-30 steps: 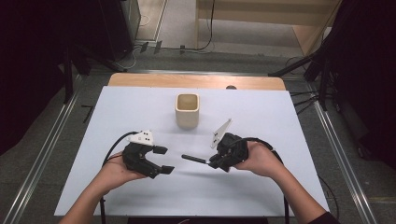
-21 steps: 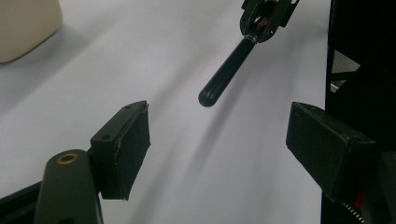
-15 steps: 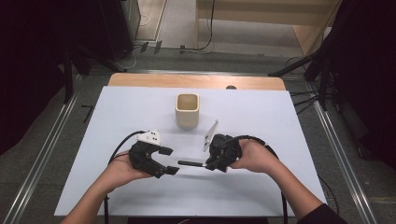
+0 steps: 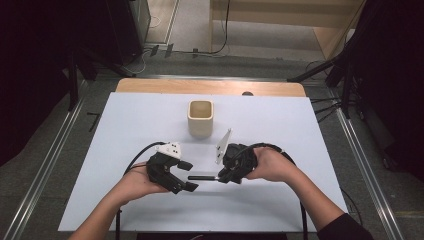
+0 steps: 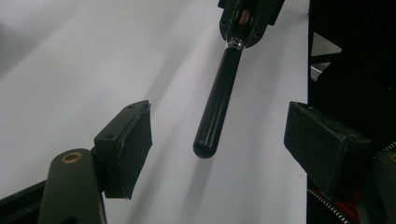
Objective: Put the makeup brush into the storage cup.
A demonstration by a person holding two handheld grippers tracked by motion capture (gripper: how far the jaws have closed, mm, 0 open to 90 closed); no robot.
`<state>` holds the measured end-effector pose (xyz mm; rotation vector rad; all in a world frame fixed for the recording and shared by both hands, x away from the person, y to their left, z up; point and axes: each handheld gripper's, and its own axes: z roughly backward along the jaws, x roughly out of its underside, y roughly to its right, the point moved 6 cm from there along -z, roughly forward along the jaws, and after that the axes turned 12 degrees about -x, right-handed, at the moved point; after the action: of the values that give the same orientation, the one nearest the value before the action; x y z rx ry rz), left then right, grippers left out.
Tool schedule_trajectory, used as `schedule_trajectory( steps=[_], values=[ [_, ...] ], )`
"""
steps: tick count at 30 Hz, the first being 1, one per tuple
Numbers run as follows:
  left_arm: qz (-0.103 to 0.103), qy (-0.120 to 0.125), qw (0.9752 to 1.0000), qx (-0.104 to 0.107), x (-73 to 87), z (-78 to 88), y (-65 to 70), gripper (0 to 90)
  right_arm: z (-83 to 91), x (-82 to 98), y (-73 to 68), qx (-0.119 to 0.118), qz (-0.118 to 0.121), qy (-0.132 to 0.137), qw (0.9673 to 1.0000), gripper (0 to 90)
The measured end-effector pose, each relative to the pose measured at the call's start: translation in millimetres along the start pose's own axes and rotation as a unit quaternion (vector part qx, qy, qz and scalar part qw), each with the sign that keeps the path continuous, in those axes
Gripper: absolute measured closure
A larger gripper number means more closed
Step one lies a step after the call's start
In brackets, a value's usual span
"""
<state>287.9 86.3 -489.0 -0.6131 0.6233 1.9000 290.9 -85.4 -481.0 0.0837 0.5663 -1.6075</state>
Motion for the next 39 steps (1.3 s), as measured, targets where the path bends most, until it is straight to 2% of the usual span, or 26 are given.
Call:
schedule_trajectory(
  steps=[2, 3, 6, 11, 12, 17, 21, 22, 30, 34, 37, 39],
  values=[
    [0.0, -0.003, 1.0, 0.006, -0.8, -1.7, 1.6, 25.1, 0.0, -0.5, -0.9, -0.01, -0.002, 0.005, 0.9999, 79.0],
    [-0.002, -0.003, 1.0, 0.006, -1.4, -2.4, 2.0, 27.1, 0.6, -0.8, 0.0, -0.004, 0.001, 0.005, 1.0, 78.9],
    [0.0, -0.002, 1.0, 0.008, -3.5, -4.0, 2.1, 28.1, 0.7, -2.1, 0.7, -0.006, 0.013, 0.009, 0.9999, 79.0],
    [0.018, -0.015, 0.9994, 0.027, -5.4, -7.5, 3.1, 32.7, 1.7, -4.3, 1.0, -0.003, 0.021, 0.007, 0.9998, 78.9],
    [0.025, -0.016, 0.9989, 0.036, -6.1, -8.6, 4.2, 35.3, 1.6, -4.8, 1.0, -0.004, 0.023, 0.007, 0.9997, 78.9],
    [0.036, -0.025, 0.9979, 0.048, -9.6, -11.5, 5.3, 45.7, 0.8, -7.7, -0.4, -0.01, 0.027, 0.007, 0.9996, 78.9],
    [0.057, -0.035, 0.9962, 0.056, -12.0, -14.2, 6.0, 56.6, -0.7, -8.8, 1.4, 0.0, 0.04, 0.007, 0.9992, 78.9],
    [0.06, -0.04, 0.9957, 0.059, -11.9, -15.0, 6.0, 58.0, -1.2, -8.5, -0.3, -0.007, 0.037, 0.006, 0.9993, 78.9],
    [0.047, -0.052, 0.9954, 0.065, -10.1, -19.8, 7.9, 66.5, -0.5, -8.3, -2.2, -0.008, 0.047, 0.008, 0.9988, 78.9],
    [0.051, -0.067, 0.9941, 0.068, -7.9, -21.7, 8.5, 71.8, -2.6, -8.9, -2.7, -0.013, 0.061, 0.008, 0.998, 78.9],
    [0.047, -0.065, 0.9941, 0.073, -7.4, -22.1, 7.8, 75.8, -2.8, -8.7, -3.5, -0.011, 0.058, 0.008, 0.9982, 78.9],
    [0.046, -0.065, 0.9938, 0.078, -7.2, -22.4, 8.0, 77.0, -4.2, -8.9, -2.3, -0.015, 0.068, 0.011, 0.9975, 78.8]
  ],
)
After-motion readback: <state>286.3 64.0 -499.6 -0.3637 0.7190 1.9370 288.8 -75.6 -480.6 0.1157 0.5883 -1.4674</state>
